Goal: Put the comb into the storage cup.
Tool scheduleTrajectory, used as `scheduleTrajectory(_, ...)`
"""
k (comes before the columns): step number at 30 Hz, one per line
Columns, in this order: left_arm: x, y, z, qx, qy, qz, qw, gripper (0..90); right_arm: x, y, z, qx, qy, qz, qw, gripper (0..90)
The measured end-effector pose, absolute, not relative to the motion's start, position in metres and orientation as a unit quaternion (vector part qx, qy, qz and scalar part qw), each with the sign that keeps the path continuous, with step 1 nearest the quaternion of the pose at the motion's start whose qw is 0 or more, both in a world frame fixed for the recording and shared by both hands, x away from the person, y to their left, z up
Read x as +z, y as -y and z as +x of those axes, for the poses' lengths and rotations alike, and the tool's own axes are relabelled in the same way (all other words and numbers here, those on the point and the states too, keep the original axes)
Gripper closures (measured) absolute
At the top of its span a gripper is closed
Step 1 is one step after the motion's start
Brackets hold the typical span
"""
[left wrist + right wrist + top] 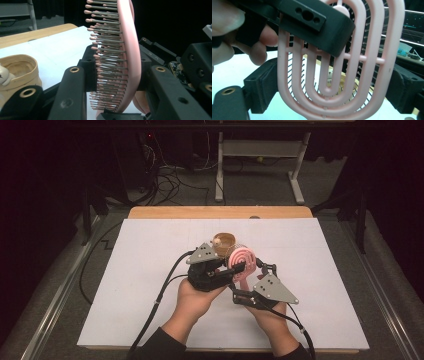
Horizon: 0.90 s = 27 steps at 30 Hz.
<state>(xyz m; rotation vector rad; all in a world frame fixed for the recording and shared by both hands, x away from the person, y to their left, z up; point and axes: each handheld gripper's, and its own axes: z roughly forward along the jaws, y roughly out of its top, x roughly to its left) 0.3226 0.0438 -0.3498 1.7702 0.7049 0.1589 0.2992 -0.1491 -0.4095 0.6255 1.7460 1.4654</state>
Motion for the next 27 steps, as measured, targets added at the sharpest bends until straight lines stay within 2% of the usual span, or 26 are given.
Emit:
scheduleTrajectory(8, -0.347, -0.047, 0.323, 0.074, -0.302, 0.755, 0.577, 62.9, -0.409, 0.15, 0.3, 0.579, -0.684, 0.254, 0.364, 5.0)
scheduleTrajectory(11, -0.344, -0.049, 0.323, 0.078, -0.301, 0.756, 0.576, 62.9, -0.41, 0.15, 0.301, 0.58, -0.685, 0.258, 0.357, 0.4)
scheduleTrajectory(27, -0.338, -0.065, 0.325, 0.1, -0.308, 0.75, 0.577, 63.0, -0.413, 0.154, 0.3, 0.582, -0.694, 0.262, 0.334, 0.3)
